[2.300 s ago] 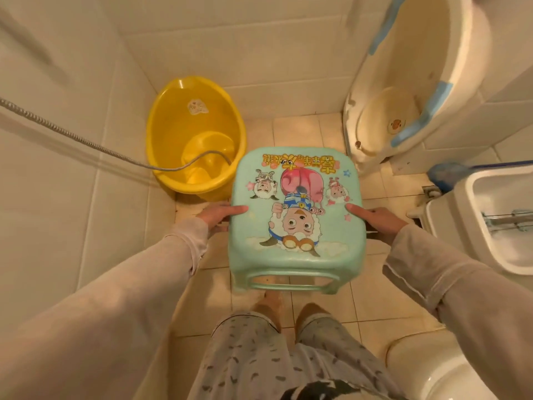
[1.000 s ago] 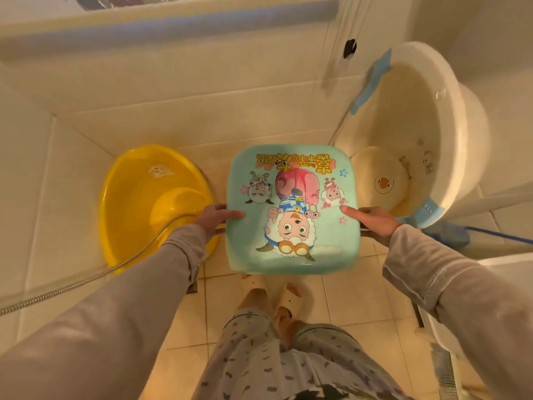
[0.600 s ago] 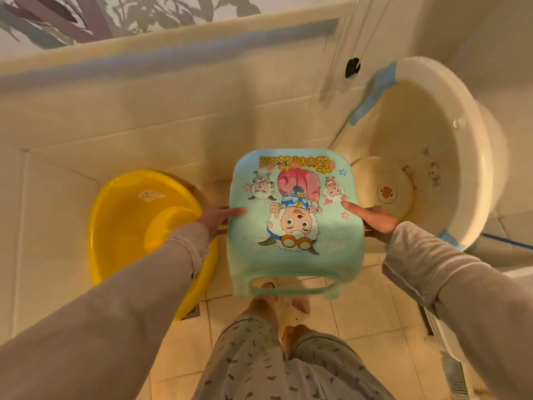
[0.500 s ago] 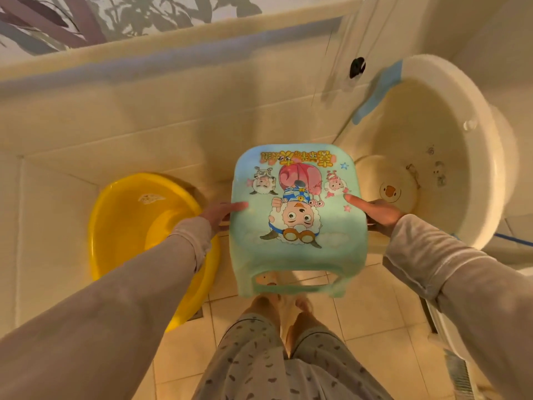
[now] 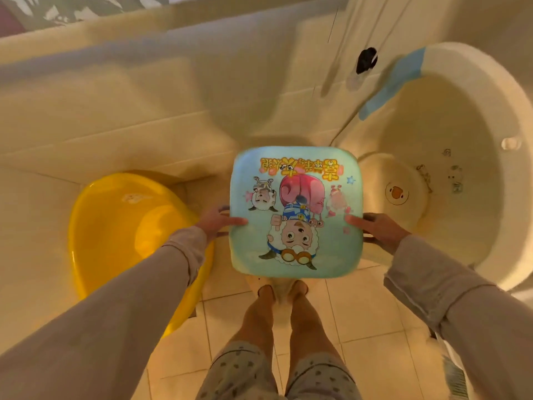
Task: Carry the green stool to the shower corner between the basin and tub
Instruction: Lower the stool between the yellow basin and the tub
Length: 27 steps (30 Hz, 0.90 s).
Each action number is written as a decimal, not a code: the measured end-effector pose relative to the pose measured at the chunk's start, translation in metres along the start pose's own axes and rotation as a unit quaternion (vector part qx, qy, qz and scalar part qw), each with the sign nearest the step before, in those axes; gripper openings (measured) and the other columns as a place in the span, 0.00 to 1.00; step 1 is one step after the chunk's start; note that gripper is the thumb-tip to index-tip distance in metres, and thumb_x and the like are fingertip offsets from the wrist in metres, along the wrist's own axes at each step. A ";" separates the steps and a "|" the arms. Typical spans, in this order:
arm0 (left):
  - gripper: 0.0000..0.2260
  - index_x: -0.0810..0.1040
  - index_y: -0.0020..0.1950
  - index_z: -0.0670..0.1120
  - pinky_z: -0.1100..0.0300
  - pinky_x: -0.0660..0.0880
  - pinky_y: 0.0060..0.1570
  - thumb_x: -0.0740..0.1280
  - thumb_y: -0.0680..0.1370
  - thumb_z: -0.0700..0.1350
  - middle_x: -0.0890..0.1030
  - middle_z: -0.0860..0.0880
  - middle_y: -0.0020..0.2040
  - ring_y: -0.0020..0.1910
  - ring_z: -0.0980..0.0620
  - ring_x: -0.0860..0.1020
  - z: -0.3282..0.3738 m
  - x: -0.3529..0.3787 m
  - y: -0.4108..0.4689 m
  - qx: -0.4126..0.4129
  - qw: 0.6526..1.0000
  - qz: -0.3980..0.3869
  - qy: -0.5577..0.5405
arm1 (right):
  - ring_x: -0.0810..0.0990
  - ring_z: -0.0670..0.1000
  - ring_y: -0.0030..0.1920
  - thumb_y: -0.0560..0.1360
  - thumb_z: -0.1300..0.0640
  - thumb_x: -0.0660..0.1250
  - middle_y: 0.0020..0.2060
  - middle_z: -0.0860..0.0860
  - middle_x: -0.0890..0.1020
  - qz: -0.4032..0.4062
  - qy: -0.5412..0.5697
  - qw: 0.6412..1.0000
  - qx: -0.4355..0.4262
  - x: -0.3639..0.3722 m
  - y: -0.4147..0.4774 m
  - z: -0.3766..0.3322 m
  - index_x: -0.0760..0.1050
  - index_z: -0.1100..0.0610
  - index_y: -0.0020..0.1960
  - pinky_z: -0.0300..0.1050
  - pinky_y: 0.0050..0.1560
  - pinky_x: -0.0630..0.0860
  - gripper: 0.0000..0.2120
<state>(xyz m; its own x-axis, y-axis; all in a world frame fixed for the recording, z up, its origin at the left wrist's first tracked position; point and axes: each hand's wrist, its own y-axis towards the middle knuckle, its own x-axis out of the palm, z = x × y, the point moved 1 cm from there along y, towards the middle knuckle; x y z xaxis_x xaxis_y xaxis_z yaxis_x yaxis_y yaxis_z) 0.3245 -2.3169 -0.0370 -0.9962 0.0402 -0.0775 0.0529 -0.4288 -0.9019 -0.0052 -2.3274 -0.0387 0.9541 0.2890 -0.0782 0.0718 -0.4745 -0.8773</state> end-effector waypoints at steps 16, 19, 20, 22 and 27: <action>0.21 0.76 0.60 0.41 0.58 0.74 0.45 0.69 0.71 0.51 0.81 0.46 0.50 0.47 0.49 0.79 -0.026 0.034 0.166 -0.041 0.998 0.014 0.039 | 0.82 0.46 0.44 0.66 0.45 0.70 0.42 0.48 0.84 -0.037 -0.017 0.999 0.012 -0.035 0.189 0.011 0.79 0.56 0.44 0.37 0.42 0.75 0.15; 0.20 0.75 0.59 0.42 0.60 0.74 0.41 0.69 0.71 0.49 0.80 0.46 0.51 0.45 0.51 0.79 -0.023 0.040 0.181 -0.041 0.999 0.018 0.009 | 0.82 0.50 0.47 0.67 0.45 0.70 0.45 0.51 0.84 -0.037 -0.033 0.999 0.017 -0.039 0.207 0.007 0.78 0.60 0.52 0.38 0.44 0.76 0.21; 0.20 0.74 0.60 0.42 0.59 0.74 0.43 0.69 0.71 0.49 0.80 0.45 0.53 0.46 0.50 0.79 -0.024 0.042 0.186 -0.041 0.999 0.020 0.001 | 0.82 0.50 0.47 0.67 0.45 0.70 0.46 0.52 0.83 -0.040 -0.036 0.998 0.016 -0.040 0.212 0.007 0.77 0.60 0.53 0.39 0.45 0.76 0.22; 0.22 0.73 0.63 0.40 0.56 0.73 0.51 0.69 0.72 0.47 0.79 0.43 0.59 0.52 0.47 0.77 -0.027 0.046 0.194 -0.043 0.999 0.025 -0.009 | 0.81 0.52 0.50 0.68 0.47 0.69 0.48 0.53 0.83 -0.041 -0.040 0.998 0.015 -0.044 0.219 0.010 0.77 0.61 0.55 0.41 0.50 0.75 0.22; 0.27 0.68 0.69 0.41 0.52 0.71 0.58 0.70 0.71 0.43 0.76 0.43 0.65 0.63 0.44 0.74 -0.038 0.057 0.212 -0.045 0.998 0.030 -0.024 | 0.80 0.50 0.50 0.69 0.51 0.70 0.50 0.51 0.82 -0.061 -0.060 0.996 0.025 -0.051 0.236 0.027 0.75 0.59 0.58 0.43 0.53 0.73 0.20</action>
<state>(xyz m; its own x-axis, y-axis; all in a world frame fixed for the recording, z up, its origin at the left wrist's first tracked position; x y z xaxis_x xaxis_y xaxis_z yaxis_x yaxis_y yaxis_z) 0.2817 -2.3713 -0.2492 -0.9931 -0.0267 -0.1145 0.1166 -0.3455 -0.9311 -0.0445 -2.4320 -0.2542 0.8970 0.4413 -0.0234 0.1674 -0.3884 -0.9061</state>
